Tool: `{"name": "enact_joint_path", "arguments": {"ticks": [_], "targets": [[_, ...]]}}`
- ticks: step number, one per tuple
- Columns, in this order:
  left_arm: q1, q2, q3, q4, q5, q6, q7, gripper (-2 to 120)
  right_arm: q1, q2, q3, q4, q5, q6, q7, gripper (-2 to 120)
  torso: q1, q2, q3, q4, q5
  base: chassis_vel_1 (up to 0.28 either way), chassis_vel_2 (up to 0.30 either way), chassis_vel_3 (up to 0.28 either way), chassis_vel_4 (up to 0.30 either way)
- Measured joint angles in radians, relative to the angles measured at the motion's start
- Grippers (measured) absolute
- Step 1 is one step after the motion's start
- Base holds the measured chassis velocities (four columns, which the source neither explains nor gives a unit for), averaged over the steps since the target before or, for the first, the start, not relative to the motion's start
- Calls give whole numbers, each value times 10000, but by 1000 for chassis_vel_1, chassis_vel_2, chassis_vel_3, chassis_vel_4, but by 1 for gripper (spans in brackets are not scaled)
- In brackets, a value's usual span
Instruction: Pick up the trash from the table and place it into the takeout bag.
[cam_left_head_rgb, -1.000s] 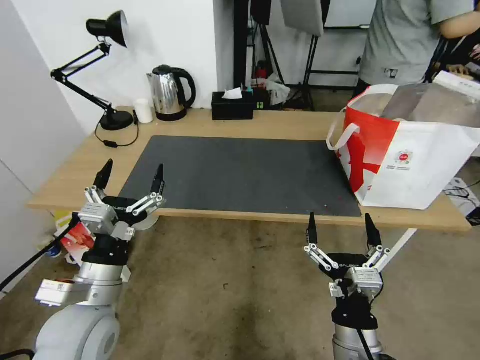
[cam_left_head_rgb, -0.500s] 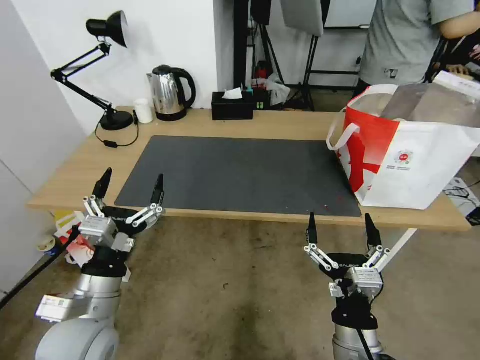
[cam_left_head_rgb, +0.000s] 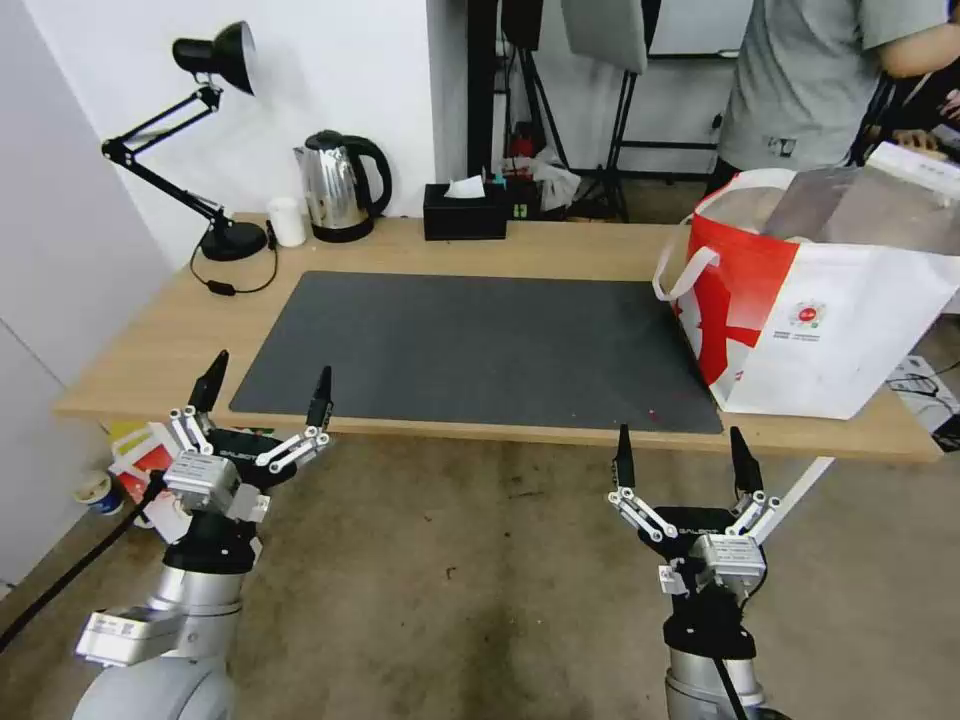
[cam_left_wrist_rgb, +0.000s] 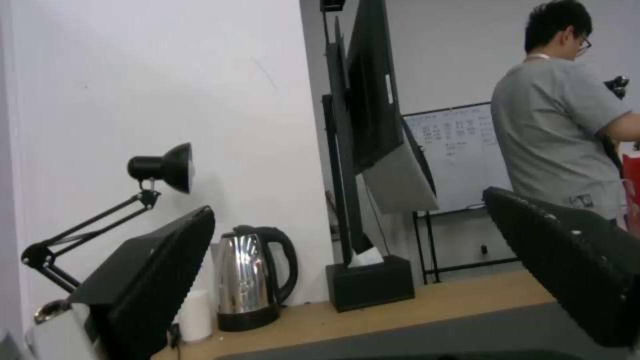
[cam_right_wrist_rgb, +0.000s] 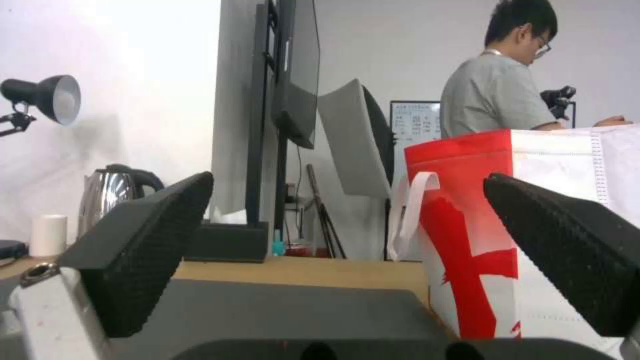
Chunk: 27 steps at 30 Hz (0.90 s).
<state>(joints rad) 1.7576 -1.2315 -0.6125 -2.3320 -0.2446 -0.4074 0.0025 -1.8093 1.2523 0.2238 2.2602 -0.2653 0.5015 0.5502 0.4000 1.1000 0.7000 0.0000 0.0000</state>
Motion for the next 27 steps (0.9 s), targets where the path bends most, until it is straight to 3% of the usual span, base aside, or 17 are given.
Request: {"name": "enact_joint_path", "arguments": {"ticks": [27], "targets": [[197, -50, 79, 121, 134, -332, 232, 100, -1, 0, 0, 0, 0, 0, 0, 100, 0, 0, 0, 0, 0, 0, 0, 0, 0]]}}
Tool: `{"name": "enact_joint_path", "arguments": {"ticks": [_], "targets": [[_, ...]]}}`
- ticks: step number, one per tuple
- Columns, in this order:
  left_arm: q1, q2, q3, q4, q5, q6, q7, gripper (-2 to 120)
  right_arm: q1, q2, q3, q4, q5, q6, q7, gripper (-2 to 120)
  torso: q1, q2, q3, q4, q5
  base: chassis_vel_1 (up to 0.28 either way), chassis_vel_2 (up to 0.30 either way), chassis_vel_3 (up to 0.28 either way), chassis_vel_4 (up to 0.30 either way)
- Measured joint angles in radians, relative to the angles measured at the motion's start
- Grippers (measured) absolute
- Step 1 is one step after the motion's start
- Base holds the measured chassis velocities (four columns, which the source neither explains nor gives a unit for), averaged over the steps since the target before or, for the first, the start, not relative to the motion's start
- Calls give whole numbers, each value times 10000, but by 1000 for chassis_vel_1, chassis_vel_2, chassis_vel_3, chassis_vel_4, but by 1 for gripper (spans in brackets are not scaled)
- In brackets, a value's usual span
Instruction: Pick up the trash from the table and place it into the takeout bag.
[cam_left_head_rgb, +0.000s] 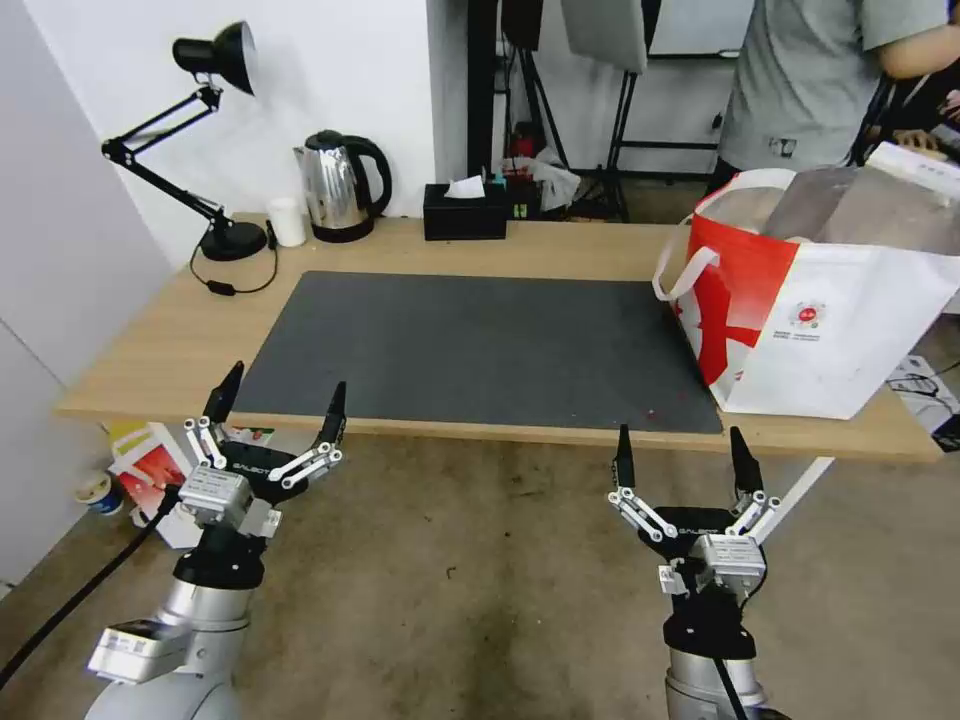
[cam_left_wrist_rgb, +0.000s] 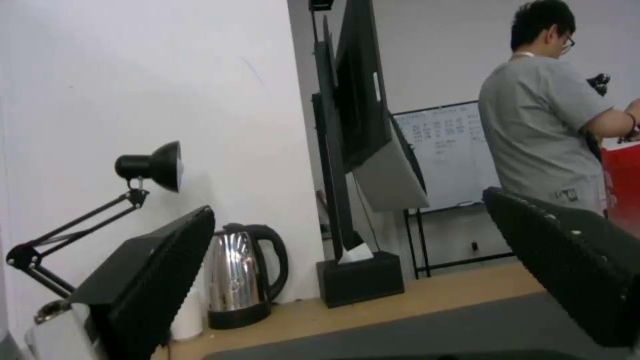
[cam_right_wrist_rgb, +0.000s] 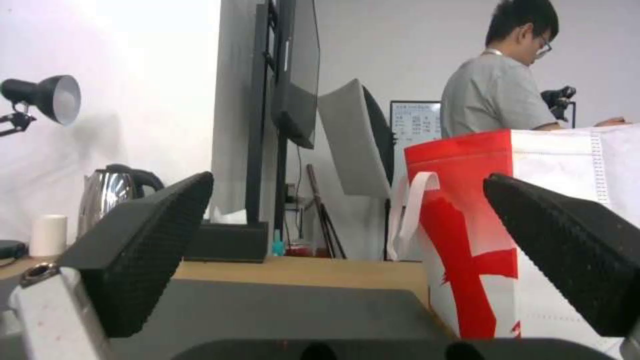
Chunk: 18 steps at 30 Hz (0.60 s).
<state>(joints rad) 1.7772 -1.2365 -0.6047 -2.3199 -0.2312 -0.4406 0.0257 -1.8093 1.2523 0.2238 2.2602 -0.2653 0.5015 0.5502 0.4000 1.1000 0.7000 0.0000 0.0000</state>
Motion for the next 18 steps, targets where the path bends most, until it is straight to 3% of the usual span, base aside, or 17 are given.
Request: {"name": "enact_joint_path", "arguments": {"ticks": [18], "targets": [[298, -154, 115, 374, 128, -480, 12, 100, 1, 0, 0, 0, 0, 0, 0, 100, 0, 0, 0, 0, 1, 0, 0, 0, 0]]}}
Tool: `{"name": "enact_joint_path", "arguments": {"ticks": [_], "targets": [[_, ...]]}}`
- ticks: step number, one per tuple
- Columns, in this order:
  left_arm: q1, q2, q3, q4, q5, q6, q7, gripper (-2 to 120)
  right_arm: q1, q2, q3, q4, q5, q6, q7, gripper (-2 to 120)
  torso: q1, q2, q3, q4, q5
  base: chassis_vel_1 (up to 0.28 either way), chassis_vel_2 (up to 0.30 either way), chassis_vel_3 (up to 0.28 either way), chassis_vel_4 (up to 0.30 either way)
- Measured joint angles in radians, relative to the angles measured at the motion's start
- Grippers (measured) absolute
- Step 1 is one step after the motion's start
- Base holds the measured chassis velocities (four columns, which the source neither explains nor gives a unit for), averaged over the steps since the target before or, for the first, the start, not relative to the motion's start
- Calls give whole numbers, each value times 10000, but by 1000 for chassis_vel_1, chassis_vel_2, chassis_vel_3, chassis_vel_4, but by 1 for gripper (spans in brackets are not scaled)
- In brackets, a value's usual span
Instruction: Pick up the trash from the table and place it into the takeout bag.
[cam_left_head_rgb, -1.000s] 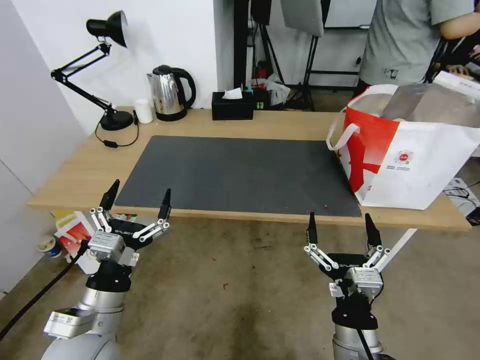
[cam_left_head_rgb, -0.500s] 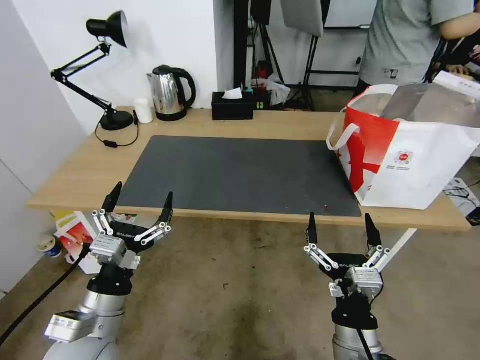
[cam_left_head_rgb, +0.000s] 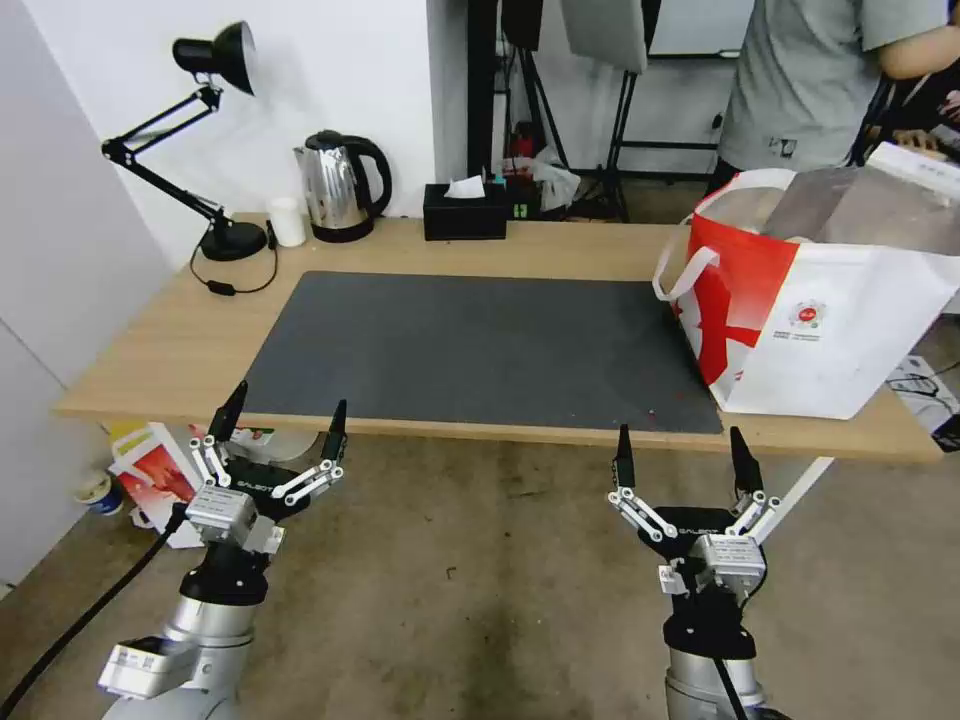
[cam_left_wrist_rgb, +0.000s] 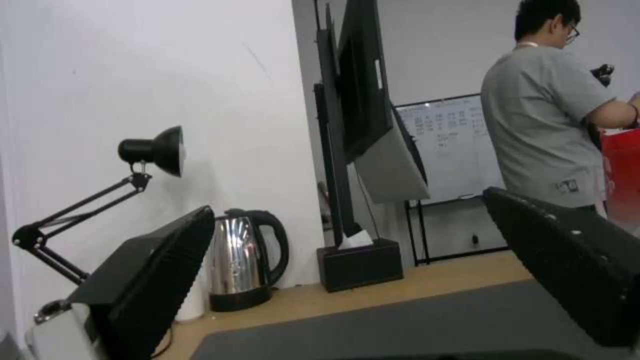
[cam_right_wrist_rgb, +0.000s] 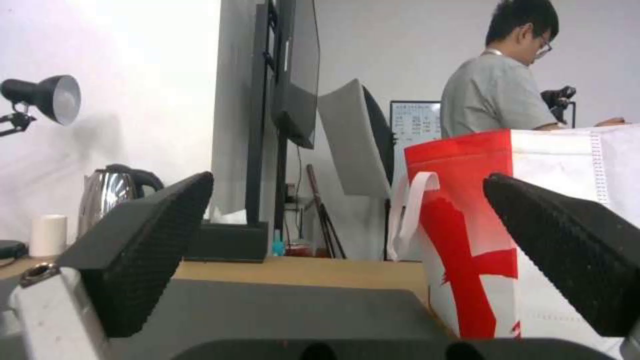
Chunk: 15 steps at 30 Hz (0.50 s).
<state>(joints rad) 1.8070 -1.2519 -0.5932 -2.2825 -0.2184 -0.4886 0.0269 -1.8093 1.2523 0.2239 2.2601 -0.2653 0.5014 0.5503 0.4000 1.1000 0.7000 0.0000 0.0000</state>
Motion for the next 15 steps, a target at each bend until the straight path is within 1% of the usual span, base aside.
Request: {"name": "enact_joint_path", "arguments": {"ticks": [8, 15], "targets": [[18, -12, 31, 38, 43, -26, 1, 100, 0, 0, 0, 0, 0, 0, 0, 100, 0, 0, 0, 0, 0, 0, 0, 0, 0], [71, -80, 123, 275, 136, -178, 3, 100, 0, 0, 0, 0, 0, 0, 0, 100, 0, 0, 0, 0, 0, 0, 0, 0, 0]]}}
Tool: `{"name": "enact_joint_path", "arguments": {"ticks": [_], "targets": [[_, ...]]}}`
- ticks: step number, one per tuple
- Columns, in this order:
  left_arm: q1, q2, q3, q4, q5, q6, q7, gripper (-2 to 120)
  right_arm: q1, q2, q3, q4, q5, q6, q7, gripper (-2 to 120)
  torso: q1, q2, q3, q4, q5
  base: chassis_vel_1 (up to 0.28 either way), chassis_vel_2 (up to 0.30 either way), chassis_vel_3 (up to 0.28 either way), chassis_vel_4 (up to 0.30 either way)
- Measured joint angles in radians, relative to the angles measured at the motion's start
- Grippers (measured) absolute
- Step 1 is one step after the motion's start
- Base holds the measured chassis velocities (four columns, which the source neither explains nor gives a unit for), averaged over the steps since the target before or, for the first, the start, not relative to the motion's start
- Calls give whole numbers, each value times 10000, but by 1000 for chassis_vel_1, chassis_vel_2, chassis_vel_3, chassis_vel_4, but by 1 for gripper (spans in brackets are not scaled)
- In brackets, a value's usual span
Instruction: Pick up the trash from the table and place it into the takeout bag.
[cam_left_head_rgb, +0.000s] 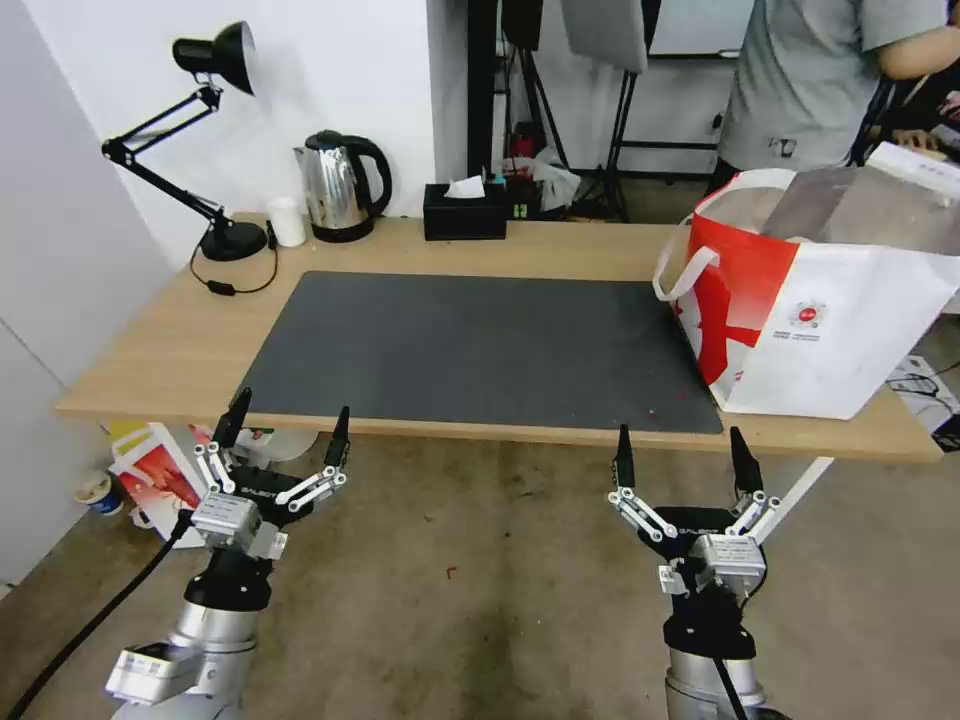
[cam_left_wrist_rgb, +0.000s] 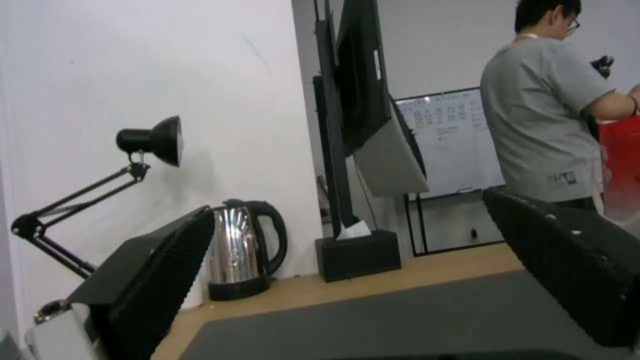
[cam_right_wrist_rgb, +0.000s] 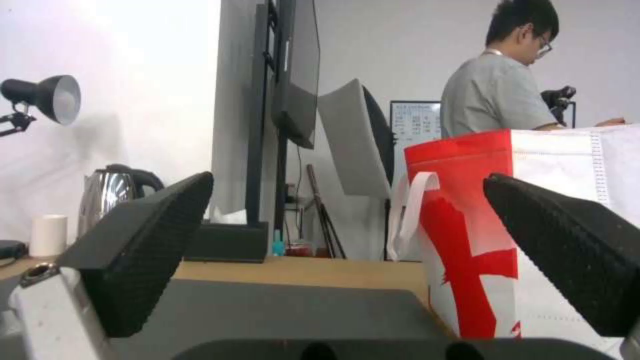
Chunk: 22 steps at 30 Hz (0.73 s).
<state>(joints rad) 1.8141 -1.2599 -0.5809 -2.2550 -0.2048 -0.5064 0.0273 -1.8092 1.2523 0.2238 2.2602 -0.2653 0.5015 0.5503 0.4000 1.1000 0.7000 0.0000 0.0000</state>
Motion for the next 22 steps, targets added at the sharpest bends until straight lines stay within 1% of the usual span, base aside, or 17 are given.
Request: {"name": "enact_joint_path", "arguments": {"ticks": [22], "targets": [[126, -203, 93, 427, 108, -333, -26, 100, 0, 0, 0, 0, 0, 0, 0, 100, 1, 0, 0, 0, 0, 0, 0, 0, 0]]}}
